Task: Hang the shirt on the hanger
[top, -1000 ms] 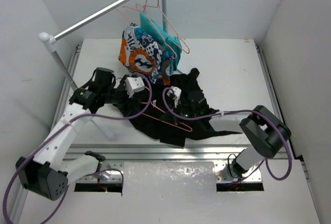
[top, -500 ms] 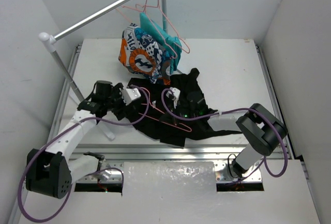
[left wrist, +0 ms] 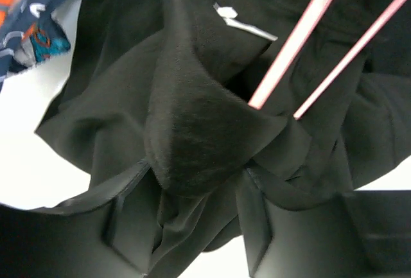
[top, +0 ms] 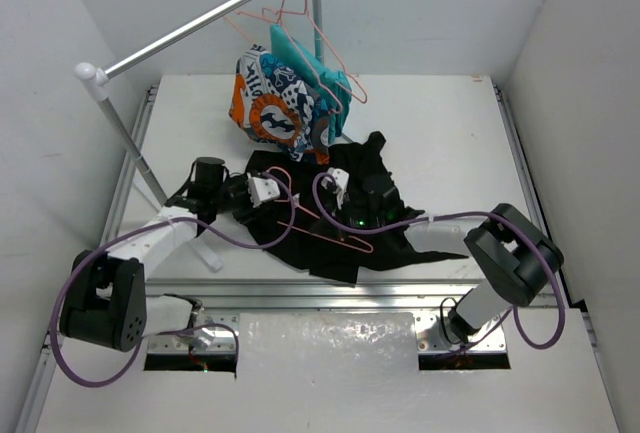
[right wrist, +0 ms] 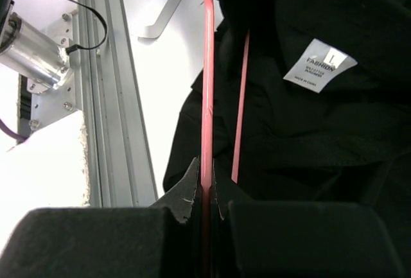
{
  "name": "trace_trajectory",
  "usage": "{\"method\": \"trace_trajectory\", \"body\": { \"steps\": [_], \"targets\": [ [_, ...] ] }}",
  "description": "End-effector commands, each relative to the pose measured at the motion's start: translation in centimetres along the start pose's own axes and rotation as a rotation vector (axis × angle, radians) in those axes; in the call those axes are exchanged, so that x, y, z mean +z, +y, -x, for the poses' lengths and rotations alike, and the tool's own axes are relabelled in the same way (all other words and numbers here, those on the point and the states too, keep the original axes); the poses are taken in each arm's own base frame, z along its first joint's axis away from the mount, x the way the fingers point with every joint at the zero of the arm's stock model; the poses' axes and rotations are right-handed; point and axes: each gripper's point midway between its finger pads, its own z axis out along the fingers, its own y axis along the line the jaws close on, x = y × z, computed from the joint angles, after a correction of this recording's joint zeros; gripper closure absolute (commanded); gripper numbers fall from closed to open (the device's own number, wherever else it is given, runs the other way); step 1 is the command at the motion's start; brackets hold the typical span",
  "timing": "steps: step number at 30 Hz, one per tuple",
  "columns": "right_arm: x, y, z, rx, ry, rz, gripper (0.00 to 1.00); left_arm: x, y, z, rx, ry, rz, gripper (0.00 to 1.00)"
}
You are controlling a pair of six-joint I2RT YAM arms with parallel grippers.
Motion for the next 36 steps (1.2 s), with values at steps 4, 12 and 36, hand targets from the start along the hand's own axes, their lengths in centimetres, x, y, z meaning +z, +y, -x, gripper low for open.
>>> {"method": "trace_trajectory", "body": {
  "steps": [4,12,36],
  "targets": [
    [0.3,0.9,5.4,-0.201,-0.1,0.063,1.0,-1.0,0.0,5.4,0.04,-0.201,-0.057,0.64],
    [1.2,2.3,9.5,-0.342,-0.117,0.079,1.0,-4.1,-2.7,8.7,0.035,-0.272,-0.129,0.92],
    [-13.5,1.2,11.4,0.236,-0.469,-0.483,0.63,-9.0,2.3,12.2,-0.267,-0.22,0.149,1.0]
  ]
}}
